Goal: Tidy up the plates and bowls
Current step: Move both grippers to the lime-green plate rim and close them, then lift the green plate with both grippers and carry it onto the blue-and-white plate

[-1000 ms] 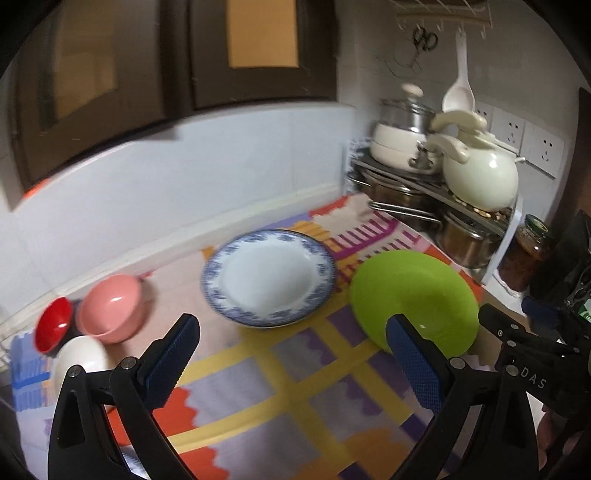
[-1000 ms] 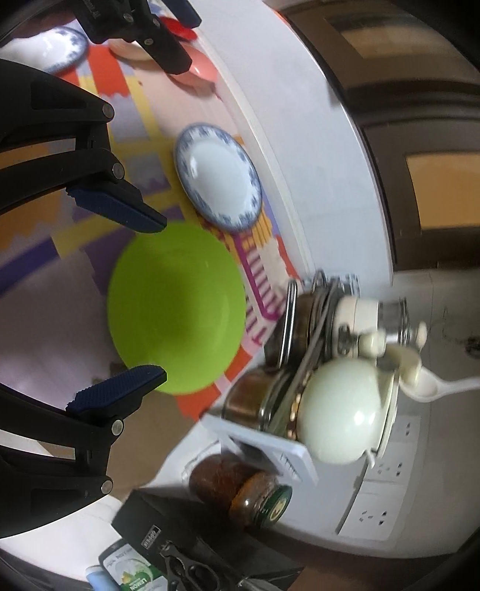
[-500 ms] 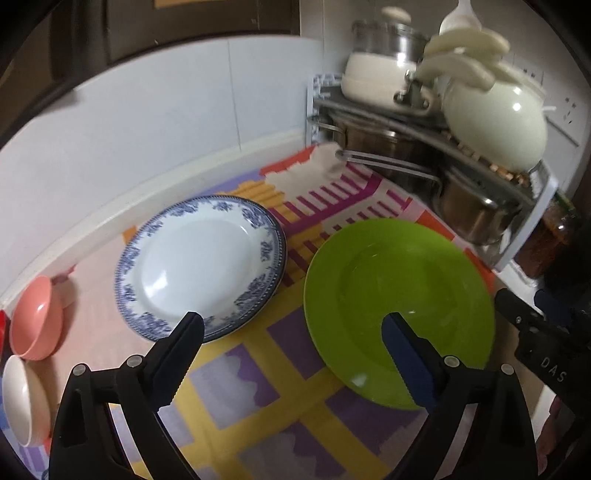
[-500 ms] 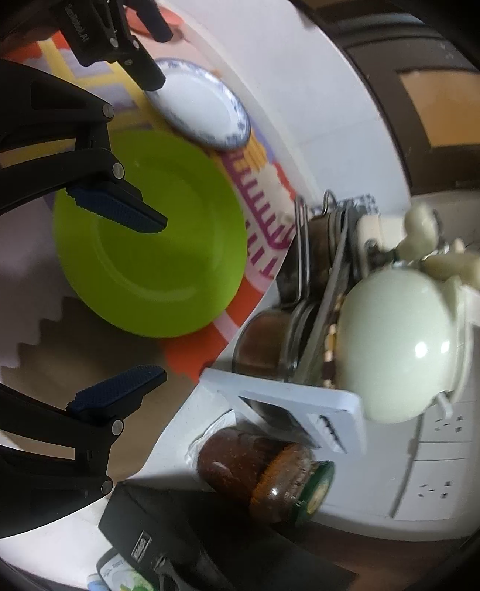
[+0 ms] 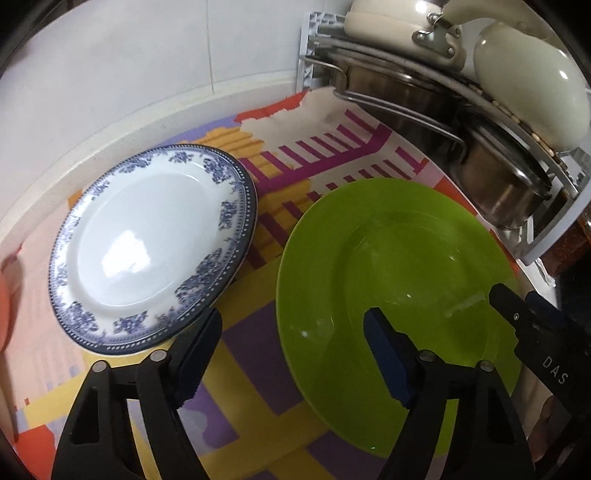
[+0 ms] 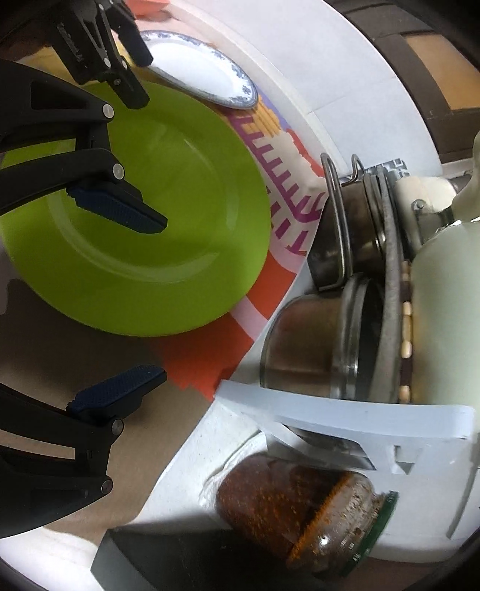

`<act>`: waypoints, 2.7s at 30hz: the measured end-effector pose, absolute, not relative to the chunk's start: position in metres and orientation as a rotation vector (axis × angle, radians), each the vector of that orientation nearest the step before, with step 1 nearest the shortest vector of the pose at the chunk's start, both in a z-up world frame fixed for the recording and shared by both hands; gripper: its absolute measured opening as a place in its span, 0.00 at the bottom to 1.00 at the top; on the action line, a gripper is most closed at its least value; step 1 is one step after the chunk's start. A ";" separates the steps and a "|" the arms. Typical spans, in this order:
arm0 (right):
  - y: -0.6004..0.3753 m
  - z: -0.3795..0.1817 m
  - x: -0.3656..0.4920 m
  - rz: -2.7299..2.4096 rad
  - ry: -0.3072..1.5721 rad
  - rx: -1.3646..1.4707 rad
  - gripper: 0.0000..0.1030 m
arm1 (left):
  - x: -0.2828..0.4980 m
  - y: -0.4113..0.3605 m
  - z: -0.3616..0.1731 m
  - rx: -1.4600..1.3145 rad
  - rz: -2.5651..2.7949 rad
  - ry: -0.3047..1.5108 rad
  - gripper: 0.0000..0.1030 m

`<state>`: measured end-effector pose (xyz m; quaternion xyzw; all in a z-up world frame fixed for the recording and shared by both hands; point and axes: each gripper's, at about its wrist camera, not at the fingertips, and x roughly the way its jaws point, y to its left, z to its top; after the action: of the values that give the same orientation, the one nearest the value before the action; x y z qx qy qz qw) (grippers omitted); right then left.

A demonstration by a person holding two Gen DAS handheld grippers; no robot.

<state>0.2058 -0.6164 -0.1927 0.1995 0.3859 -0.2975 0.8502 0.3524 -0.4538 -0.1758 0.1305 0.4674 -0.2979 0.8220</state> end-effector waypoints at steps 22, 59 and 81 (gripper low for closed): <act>-0.631 -0.207 0.228 -0.580 0.874 0.407 0.44 | 0.367 -0.479 -0.184 0.285 -0.690 0.994 0.50; -0.530 -0.149 0.184 -0.492 0.851 0.249 0.39 | 0.298 -0.342 -0.130 0.171 -0.565 0.927 0.42; -0.375 -0.102 0.188 -0.292 0.791 0.102 0.39 | 0.275 -0.159 -0.098 0.033 -0.355 0.861 0.41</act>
<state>0.1883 -0.3748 -0.1022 0.0493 0.3837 -0.1419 0.9112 0.2747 -0.1588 -0.0980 0.0158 0.4151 -0.1711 0.8934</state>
